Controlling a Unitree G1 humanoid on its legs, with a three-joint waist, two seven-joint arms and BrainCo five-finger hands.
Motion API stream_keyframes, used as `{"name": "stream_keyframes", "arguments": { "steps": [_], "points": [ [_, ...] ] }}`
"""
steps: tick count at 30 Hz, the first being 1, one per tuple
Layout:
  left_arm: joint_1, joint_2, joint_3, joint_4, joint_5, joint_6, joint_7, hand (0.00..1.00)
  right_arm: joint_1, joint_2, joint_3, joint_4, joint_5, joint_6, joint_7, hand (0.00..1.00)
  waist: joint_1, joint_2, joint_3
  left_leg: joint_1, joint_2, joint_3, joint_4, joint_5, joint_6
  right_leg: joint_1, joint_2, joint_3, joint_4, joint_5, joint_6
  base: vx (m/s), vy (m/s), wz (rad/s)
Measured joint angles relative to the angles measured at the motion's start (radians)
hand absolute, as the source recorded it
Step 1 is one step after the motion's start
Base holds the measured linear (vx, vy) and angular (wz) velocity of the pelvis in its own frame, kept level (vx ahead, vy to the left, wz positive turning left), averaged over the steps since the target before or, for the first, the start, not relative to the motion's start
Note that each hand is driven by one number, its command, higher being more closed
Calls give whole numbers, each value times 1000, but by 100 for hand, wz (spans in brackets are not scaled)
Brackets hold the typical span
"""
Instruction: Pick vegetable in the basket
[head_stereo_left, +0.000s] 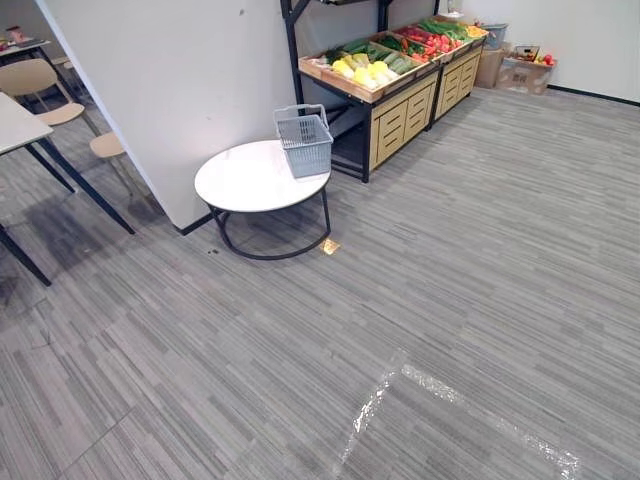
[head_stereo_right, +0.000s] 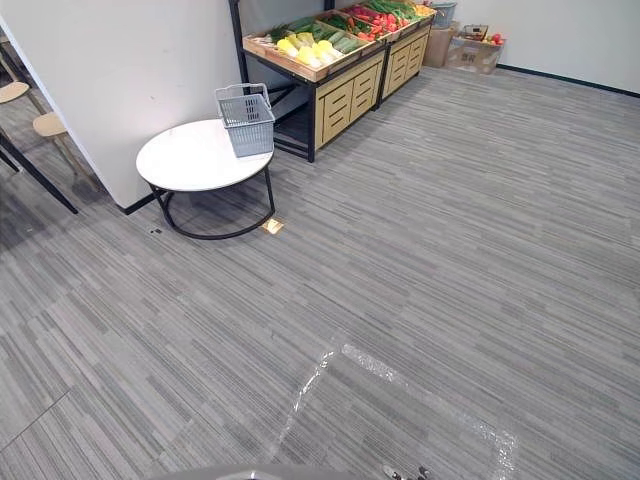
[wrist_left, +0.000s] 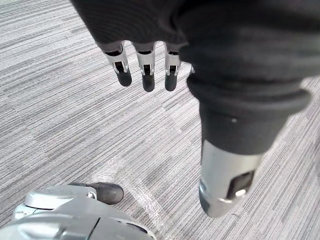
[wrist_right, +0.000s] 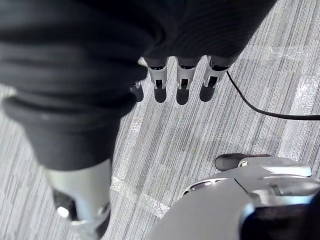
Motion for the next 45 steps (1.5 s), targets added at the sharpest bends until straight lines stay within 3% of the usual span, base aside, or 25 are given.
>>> {"name": "stream_keyframes", "arguments": {
  "steps": [6,10,16,22,45],
  "points": [
    [-13,0,0,14,2,-26,3,0,-13,3,-5,0,0,-1,-2,0,-1,8,17,16,2,8,-3,-1,-3,14,2,-5,-5,-6,18,-28,-28,-2],
    [-14,0,-2,16,9,-31,5,0,-13,3,-5,0,1,-1,-2,0,-1,-2,24,16,3,9,-8,-1,-3,13,3,-5,-6,-8,22,-51,-26,-1],
    [-16,1,-2,16,9,-11,-5,0,-13,3,-5,0,7,-5,-3,0,-2,0,24,16,4,11,-9,-1,-2,15,4,-6,-12,-4,16,-12,-7,0],
    [-22,4,-1,17,12,48,-5,0,-12,4,-5,3,95,-17,37,0,-14,0,25,18,8,21,-9,-3,-5,15,8,-1,-16,-4,16,-6,-20,-3],
    [-26,12,-2,26,96,54,2,0,-17,20,-25,3,102,-47,43,0,-23,-17,54,53,21,49,-8,-15,-23,49,21,19,-32,-3,16,-15,-22,-3]
  ]
}}
